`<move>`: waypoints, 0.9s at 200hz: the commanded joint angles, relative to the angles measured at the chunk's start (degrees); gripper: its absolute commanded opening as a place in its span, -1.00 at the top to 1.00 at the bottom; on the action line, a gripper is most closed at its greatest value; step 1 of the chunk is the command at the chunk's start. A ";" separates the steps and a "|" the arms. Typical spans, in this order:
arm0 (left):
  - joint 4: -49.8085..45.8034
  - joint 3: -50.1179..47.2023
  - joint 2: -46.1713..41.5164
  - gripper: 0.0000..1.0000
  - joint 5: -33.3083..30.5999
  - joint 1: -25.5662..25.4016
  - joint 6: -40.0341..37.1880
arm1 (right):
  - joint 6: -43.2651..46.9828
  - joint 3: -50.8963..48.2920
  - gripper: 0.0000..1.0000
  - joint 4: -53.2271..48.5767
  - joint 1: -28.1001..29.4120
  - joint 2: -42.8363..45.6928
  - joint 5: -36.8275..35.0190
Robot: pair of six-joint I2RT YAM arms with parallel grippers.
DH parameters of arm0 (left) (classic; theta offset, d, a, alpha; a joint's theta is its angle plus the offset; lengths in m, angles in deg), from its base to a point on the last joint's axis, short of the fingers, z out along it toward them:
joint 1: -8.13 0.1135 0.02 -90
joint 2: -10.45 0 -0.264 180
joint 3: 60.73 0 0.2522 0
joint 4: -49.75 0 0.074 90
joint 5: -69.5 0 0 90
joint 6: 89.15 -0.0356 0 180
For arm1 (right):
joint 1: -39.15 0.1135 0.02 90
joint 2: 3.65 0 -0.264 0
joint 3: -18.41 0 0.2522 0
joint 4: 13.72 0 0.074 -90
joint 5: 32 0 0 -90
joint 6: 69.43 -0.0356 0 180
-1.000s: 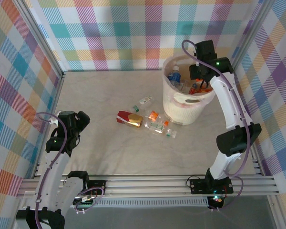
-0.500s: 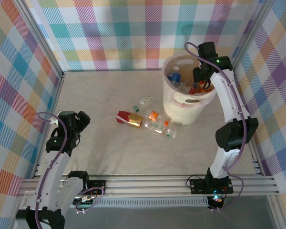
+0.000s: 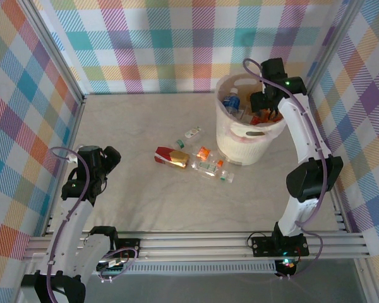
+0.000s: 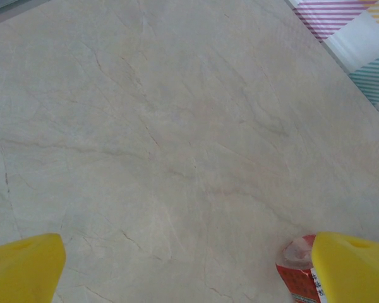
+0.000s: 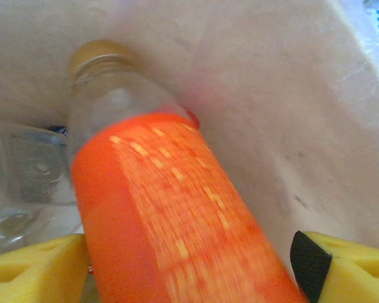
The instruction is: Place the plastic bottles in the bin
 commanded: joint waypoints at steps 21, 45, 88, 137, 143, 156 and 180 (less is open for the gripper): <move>1.43 0.56 0.09 -1.00 2.40 0.69 -1.73 | -1.38 -1.91 -0.97 0.30 -0.41 5.93 3.13; 2.50 0.36 0.31 -1.00 4.55 0.69 -1.50 | -2.15 -3.05 -0.99 0.76 -0.39 8.31 7.23; 3.89 0.01 1.22 -1.00 7.51 0.60 -0.46 | -4.42 -5.97 -0.99 1.96 -0.33 13.00 15.49; 7.80 -1.60 2.61 -1.00 12.32 -1.51 1.70 | -8.64 -11.67 -0.99 6.02 -0.29 20.71 24.31; 7.86 -1.45 2.92 -1.00 12.24 -2.13 1.76 | -9.08 -12.48 -0.99 6.47 -0.24 21.74 25.34; 7.67 -1.14 3.71 -1.00 11.71 -3.74 2.20 | -9.89 -14.03 -0.99 7.27 0.09 23.70 26.88; 8.32 -1.15 5.47 -1.00 10.03 -7.60 5.52 | -10.69 -16.60 -0.99 7.81 1.02 26.72 28.12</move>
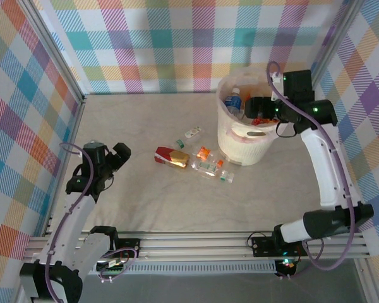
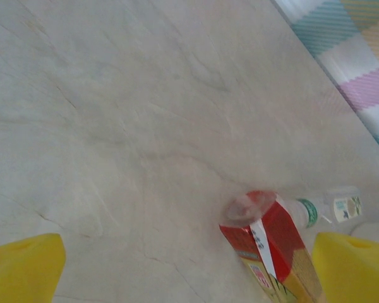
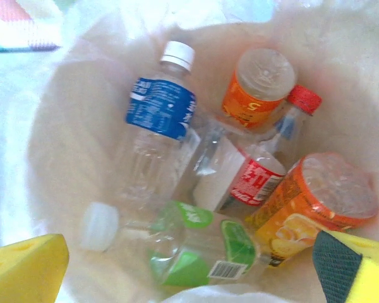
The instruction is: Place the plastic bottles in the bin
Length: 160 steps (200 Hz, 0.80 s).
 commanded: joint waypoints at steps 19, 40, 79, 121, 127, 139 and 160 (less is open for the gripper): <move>2.88 0.15 4.09 -1.00 -3.27 -8.04 6.43 | -3.46 -4.29 -0.99 2.31 1.19 5.29 3.94; 3.37 1.93 9.04 -1.00 -7.10 -14.32 9.43 | -5.65 -7.48 -1.00 2.91 1.19 8.14 1.89; 3.65 7.38 20.68 -1.00 -12.70 -23.96 14.46 | -9.17 -15.17 -0.99 5.87 1.19 14.84 0.67; 3.66 13.74 31.31 -1.00 -15.47 -28.59 20.01 | -10.26 -19.81 -0.99 6.11 1.19 17.38 -0.08; 3.83 14.41 32.59 -1.00 -15.68 -28.93 20.51 | -10.47 -20.14 -0.99 5.88 1.19 17.35 -0.12; 4.32 15.69 34.63 -1.00 -16.18 -29.45 21.48 | -10.95 -20.76 -0.99 5.60 1.19 17.25 0.14; 4.80 17.25 37.87 -1.00 -16.47 -29.68 23.82 | -11.17 -22.15 -0.99 6.47 1.19 17.45 1.60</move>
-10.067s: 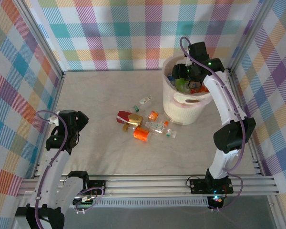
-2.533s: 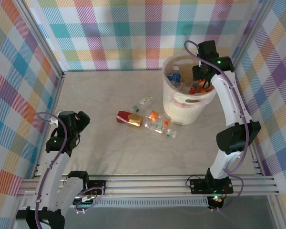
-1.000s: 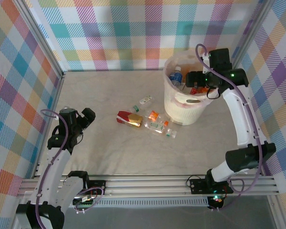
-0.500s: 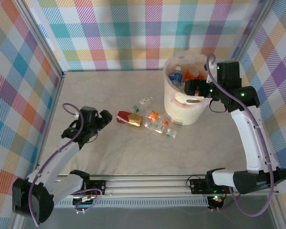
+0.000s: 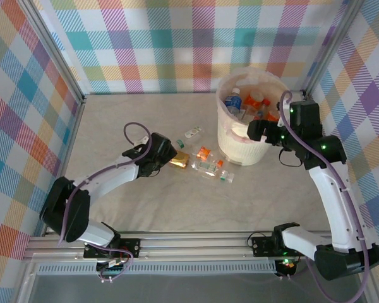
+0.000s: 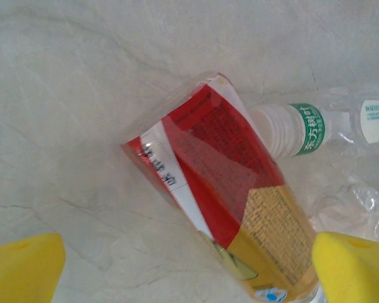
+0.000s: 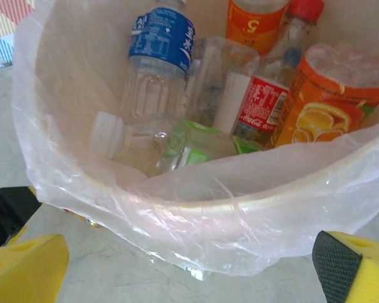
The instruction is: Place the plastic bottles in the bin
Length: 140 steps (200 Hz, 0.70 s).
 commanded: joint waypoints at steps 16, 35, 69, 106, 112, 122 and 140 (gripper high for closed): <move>0.69 3.55 4.67 -1.00 -2.51 -0.63 5.51 | -1.39 -1.94 -0.99 2.17 0.25 0.23 1.20; 0.82 4.42 6.42 -1.00 -2.47 -0.60 6.14 | -1.17 -2.22 -0.99 2.25 0.21 -0.08 1.23; 1.58 6.01 8.82 -1.00 -2.02 -0.71 5.90 | -0.96 -2.82 -0.99 2.69 0.21 -0.48 1.22; 3.20 7.33 11.15 -1.00 -0.78 -0.67 5.11 | -0.82 -3.37 -0.99 3.32 0.21 -1.41 1.75; 3.20 7.57 11.63 -1.00 -0.73 -0.72 5.15 | -0.76 -3.37 -0.99 3.36 0.21 -1.53 1.91; 3.20 8.00 12.23 -1.00 -0.56 -0.68 5.12 | -0.74 -3.37 -0.99 3.47 0.21 -1.67 2.07; 3.02 8.83 13.46 -1.00 -0.19 -0.69 4.76 | -0.56 -3.46 -0.99 3.67 0.26 -1.82 2.17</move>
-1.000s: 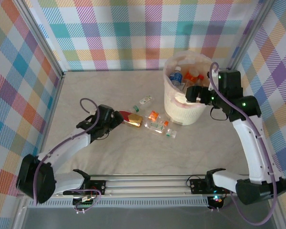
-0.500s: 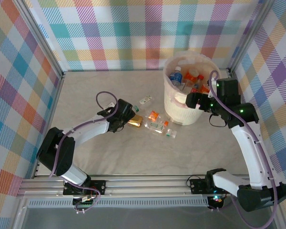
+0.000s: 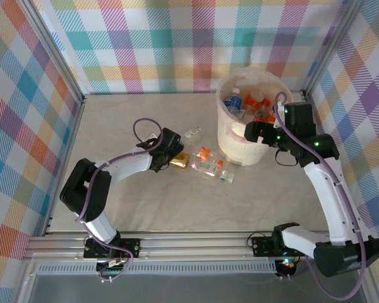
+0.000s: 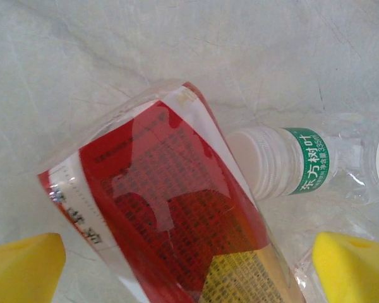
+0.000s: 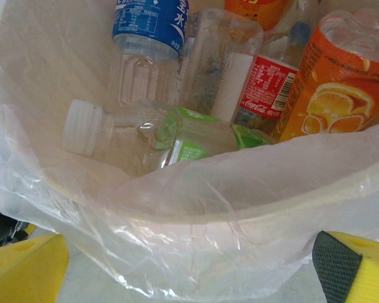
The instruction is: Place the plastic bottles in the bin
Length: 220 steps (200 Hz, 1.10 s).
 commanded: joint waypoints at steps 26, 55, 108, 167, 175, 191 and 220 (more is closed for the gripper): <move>-0.24 2.51 2.98 -1.00 0.74 -0.48 -0.16 | 0.23 -1.01 -0.99 1.85 0.21 -0.24 1.53; -1.06 2.69 4.20 -1.00 1.13 -0.47 -0.49 | 0.31 -1.10 -0.99 1.92 0.23 -0.22 1.81; -3.76 1.02 3.12 -1.00 0.94 -0.51 -1.02 | -0.04 -1.01 -0.99 1.84 0.22 0.14 2.15; -4.98 -3.19 -0.30 -1.00 0.21 -0.34 -1.64 | -0.29 -1.12 -0.99 1.75 0.21 0.41 2.33; -4.94 -3.69 -0.61 -1.00 0.12 -0.28 -1.66 | -0.39 -1.26 -0.99 1.76 0.21 0.41 2.42; -4.63 -4.72 -0.93 -0.99 0.08 0.13 -1.63 | -0.60 -1.61 -0.99 1.85 0.21 0.57 2.42; -2.64 -6.66 -0.93 -0.91 1.35 1.23 -1.61 | -0.92 -2.20 -0.99 1.75 0.21 0.85 2.51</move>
